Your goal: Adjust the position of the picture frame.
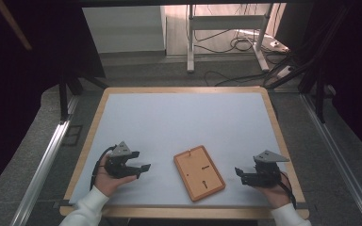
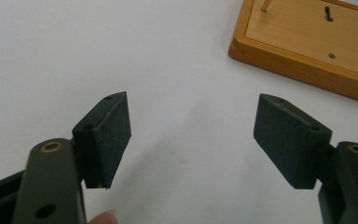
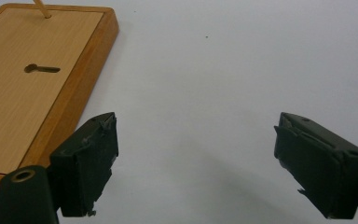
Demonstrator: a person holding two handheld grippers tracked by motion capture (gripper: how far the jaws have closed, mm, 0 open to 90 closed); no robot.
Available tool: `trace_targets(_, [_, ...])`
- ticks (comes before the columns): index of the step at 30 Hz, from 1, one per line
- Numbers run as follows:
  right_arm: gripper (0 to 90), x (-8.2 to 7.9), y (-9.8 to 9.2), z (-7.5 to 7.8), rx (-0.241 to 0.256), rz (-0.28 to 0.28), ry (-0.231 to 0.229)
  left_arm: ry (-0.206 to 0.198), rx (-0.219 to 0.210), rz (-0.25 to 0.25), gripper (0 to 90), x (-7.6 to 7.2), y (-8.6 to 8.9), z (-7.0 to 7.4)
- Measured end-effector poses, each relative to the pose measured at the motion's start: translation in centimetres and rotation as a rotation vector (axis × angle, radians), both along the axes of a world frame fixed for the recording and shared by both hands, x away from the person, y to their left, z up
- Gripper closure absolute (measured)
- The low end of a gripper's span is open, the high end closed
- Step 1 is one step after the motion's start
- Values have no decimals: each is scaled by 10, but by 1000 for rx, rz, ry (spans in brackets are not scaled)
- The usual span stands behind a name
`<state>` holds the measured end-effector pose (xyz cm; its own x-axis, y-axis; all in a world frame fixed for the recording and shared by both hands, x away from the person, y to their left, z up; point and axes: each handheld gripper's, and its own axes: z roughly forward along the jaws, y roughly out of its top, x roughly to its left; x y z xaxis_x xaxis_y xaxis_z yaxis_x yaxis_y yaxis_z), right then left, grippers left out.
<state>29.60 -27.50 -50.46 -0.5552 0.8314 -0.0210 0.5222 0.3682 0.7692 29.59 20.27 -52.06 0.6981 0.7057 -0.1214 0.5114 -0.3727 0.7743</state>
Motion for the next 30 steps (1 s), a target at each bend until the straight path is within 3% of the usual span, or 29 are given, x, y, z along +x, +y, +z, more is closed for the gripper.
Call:
trace_targets(14, [144,-1,-6,-4,-6,30,10,-26,36,22,269,1,-5,0])
trace_targets(26, [152,-9,4,-1,-27,17,-9,-37,39,-14,282,-4,-6,4])
trace_targets(30, [155,-10,4,-1,-28,17,-15,-28,29,3,295,-3,-3,6])
